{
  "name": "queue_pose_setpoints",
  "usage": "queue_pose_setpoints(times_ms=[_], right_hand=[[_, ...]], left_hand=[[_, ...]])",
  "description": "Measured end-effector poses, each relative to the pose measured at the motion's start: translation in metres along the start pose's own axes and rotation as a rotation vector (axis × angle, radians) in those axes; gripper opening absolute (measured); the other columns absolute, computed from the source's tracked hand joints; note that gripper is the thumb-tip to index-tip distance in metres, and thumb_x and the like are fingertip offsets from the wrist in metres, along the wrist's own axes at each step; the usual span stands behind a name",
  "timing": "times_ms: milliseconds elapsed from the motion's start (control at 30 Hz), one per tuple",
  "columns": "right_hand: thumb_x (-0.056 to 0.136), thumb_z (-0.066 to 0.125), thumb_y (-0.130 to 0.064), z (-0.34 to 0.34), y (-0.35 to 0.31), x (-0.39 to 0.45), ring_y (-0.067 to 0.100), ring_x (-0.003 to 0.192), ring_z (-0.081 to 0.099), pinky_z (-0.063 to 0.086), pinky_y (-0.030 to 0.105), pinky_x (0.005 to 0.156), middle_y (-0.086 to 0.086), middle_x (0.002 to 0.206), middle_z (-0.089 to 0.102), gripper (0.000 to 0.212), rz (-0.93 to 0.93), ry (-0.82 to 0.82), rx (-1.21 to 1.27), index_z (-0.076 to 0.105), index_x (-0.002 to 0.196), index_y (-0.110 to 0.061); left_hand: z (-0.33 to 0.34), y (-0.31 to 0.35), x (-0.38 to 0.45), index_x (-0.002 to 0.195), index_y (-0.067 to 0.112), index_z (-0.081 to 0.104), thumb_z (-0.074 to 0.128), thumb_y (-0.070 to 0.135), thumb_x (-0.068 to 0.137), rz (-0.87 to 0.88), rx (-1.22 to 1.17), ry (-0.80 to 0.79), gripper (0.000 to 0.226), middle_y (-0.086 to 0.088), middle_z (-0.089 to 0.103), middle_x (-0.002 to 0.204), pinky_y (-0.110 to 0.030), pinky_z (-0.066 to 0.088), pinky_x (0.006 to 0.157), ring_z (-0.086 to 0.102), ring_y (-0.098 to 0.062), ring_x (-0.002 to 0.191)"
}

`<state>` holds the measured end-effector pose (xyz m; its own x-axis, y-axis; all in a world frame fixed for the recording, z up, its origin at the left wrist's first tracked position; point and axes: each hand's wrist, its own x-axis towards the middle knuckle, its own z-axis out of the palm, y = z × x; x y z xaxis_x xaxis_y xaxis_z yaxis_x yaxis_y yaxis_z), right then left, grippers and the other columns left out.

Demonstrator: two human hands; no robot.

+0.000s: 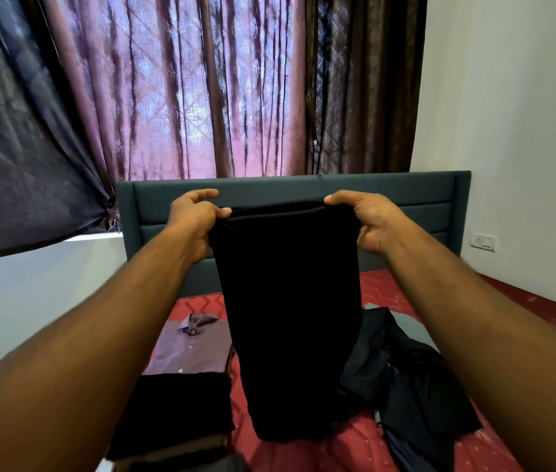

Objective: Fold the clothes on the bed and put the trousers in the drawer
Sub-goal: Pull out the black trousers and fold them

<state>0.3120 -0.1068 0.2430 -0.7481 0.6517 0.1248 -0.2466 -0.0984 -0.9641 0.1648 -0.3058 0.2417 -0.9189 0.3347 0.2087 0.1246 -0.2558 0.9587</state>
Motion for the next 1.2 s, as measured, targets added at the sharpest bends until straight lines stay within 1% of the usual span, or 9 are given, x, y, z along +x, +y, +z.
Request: queue_pose_setpoints(times_ms=[100,300,433,567,667,767,900,1000,1200], right_hand=[[0.066,0.079,0.003,-0.004,0.004,0.01,0.033,0.081,0.067,0.058,0.053,0.075,0.018,0.086,0.067,0.025,-0.038,0.103,-0.141,0.058,0.072,-0.01],[0.089,0.058,0.007,-0.011,0.023,0.048,0.027,0.07,0.061,0.054,0.046,0.078,0.012,0.077,0.061,0.022,0.198,0.011,-0.466,0.054,0.075,-0.01],[0.09,0.052,-0.002,0.003,0.055,0.098,0.031,0.1,0.06,0.049,0.038,0.088,0.016,0.112,0.062,0.016,-0.057,0.124,-1.104,0.062,0.099,-0.011],[0.097,0.05,-0.019,0.014,0.057,0.137,0.035,0.119,0.054,0.044,0.039,0.086,0.014,0.13,0.055,0.027,-0.21,0.244,-1.53,0.053,0.123,-0.014],[0.09,0.066,-0.029,0.011,0.035,0.171,0.035,0.113,0.056,0.045,0.038,0.083,0.015,0.122,0.056,0.038,-0.232,0.279,-1.316,0.048,0.119,-0.014],[0.079,0.077,-0.012,0.005,0.003,0.185,0.02,0.08,0.058,0.046,0.027,0.068,0.008,0.094,0.06,0.024,-0.35,0.303,-0.732,0.057,0.091,-0.016],[0.078,0.075,0.001,-0.009,-0.029,0.138,0.014,0.067,0.063,0.054,0.027,0.064,0.003,0.072,0.068,0.016,-0.339,0.053,-0.265,0.068,0.072,-0.013],[0.073,0.072,0.011,-0.021,-0.024,0.077,0.013,0.071,0.067,0.057,0.025,0.073,0.003,0.076,0.071,0.019,-0.334,-0.132,-0.261,0.07,0.084,-0.004],[0.068,0.073,0.016,-0.056,0.099,-0.058,0.002,0.078,0.065,0.049,0.012,0.074,0.004,0.094,0.072,0.046,-0.279,-0.334,-0.97,0.071,0.109,-0.005]], left_hand=[[0.006,0.002,0.01,0.104,0.019,0.057,0.059,-0.009,0.089,-0.042,0.173,-0.056,0.032,-0.009,0.064,0.093,-0.042,0.055,0.075,0.061,-0.021,0.074],[0.017,-0.016,0.045,0.081,0.012,0.054,0.052,0.002,0.096,-0.167,0.663,-0.072,0.018,-0.01,0.057,0.081,-0.028,0.046,0.048,0.054,-0.021,0.063],[0.036,-0.04,0.079,0.08,0.006,0.053,0.048,0.003,0.097,-0.165,0.873,-0.193,0.017,-0.015,0.057,0.084,-0.024,0.055,0.052,0.056,-0.026,0.068],[0.055,-0.045,0.107,0.08,0.015,0.054,0.045,0.011,0.1,-0.259,0.709,-0.149,0.022,-0.001,0.038,0.071,-0.022,0.032,0.038,0.027,-0.014,0.054],[0.062,-0.031,0.136,0.076,0.021,0.06,0.038,0.01,0.099,-0.265,0.551,-0.154,0.034,0.005,0.038,0.068,-0.017,0.021,0.039,0.02,-0.01,0.05],[0.064,0.001,0.14,0.086,0.018,0.064,0.057,0.015,0.098,-0.14,0.396,-0.287,0.014,0.009,0.054,0.07,-0.012,0.025,0.035,0.036,0.0,0.039],[0.048,0.029,0.115,0.116,0.019,0.067,0.079,0.003,0.078,0.247,0.865,-0.403,0.044,0.003,0.07,0.09,-0.014,0.048,0.058,0.061,-0.002,0.066],[0.033,0.02,0.084,0.117,0.012,0.07,0.084,0.004,0.07,0.379,1.147,-0.334,0.05,-0.007,0.073,0.105,-0.026,0.05,0.083,0.065,-0.015,0.089],[-0.035,-0.1,-0.051,0.101,0.023,0.076,0.077,0.033,0.077,0.231,1.513,-0.452,0.027,-0.003,0.073,0.1,-0.031,0.054,0.078,0.067,-0.022,0.09]])
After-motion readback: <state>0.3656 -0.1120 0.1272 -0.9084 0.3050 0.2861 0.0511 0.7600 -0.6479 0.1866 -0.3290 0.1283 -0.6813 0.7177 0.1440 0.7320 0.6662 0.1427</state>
